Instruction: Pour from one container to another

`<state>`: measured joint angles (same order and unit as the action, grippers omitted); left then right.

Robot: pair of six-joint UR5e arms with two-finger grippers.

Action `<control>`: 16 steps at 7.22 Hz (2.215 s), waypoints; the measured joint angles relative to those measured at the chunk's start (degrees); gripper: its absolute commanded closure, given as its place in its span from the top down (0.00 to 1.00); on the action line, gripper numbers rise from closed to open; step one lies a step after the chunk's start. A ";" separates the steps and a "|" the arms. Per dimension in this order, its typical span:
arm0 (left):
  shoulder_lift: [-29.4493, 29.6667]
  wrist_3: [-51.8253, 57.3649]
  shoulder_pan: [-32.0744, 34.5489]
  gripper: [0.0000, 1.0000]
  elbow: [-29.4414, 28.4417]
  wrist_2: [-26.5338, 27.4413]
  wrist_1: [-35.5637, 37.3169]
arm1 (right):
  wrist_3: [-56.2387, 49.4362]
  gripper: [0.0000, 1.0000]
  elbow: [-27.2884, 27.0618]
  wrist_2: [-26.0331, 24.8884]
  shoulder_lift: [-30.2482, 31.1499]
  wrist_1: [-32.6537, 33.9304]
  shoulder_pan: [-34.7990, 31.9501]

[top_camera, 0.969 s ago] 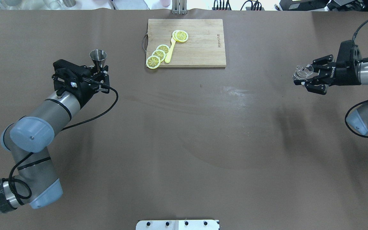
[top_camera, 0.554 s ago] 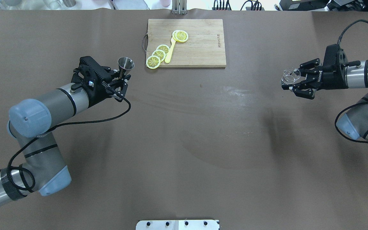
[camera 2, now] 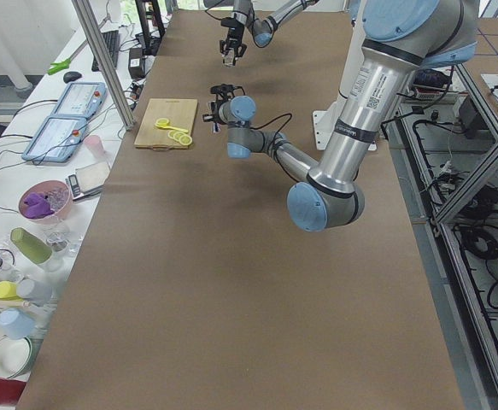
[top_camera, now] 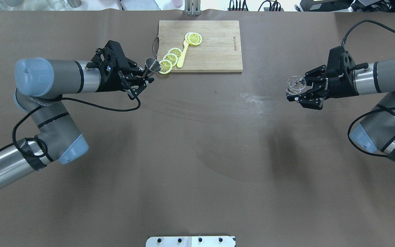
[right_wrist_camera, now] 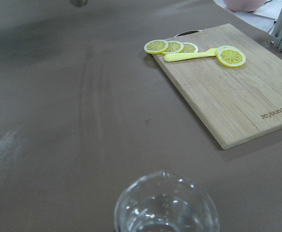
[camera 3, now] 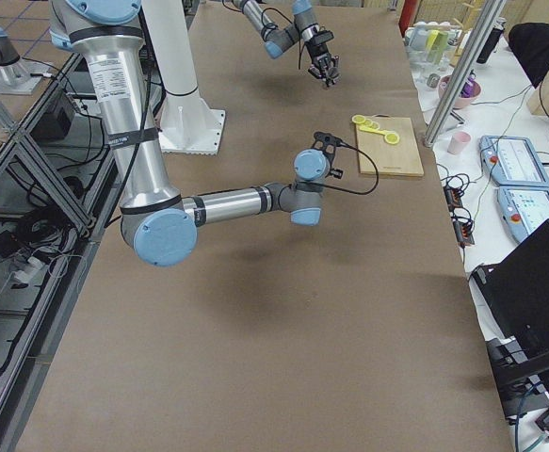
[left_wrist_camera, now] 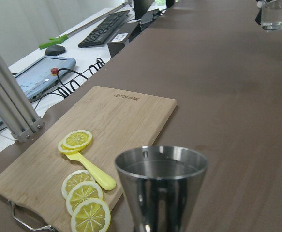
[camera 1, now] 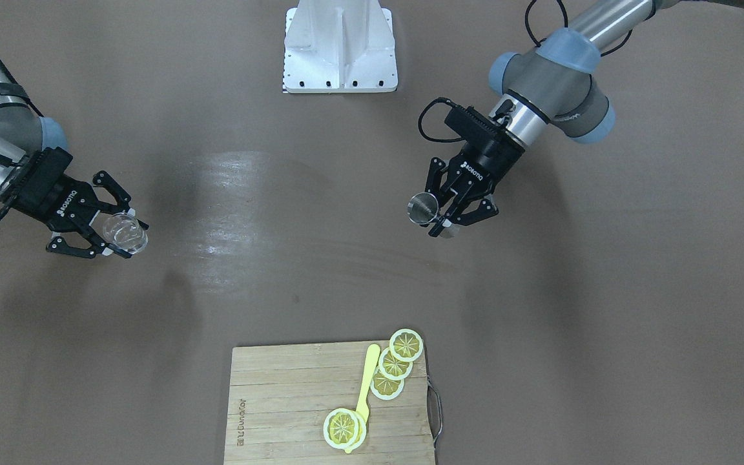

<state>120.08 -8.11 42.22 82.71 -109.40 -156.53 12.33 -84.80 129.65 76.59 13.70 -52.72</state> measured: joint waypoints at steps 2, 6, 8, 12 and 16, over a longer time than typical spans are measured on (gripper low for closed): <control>6.22 1.03 1.01 0.00 -9.51 -6.75 -6.08 | -0.29 0.00 -3.44 0.25 -0.25 4.70 1.33; 12.34 1.48 -2.10 0.00 -17.00 -9.19 -14.23 | -0.38 0.00 -5.61 0.27 -2.68 10.04 4.56; 13.38 1.59 -4.16 0.00 -17.18 -8.97 -16.09 | -0.38 0.00 -6.00 -0.02 -3.80 11.78 5.60; 15.46 1.38 -8.80 0.00 -18.81 -5.18 -19.69 | -0.38 0.00 -9.31 1.30 -4.41 18.06 5.92; 16.65 1.32 -12.29 0.00 -21.18 -2.04 -21.39 | -1.59 0.00 -12.60 2.27 -6.70 28.40 6.11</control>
<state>136.72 -6.79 29.93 61.53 -111.44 -177.92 10.75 -97.39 131.91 69.89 42.10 -46.61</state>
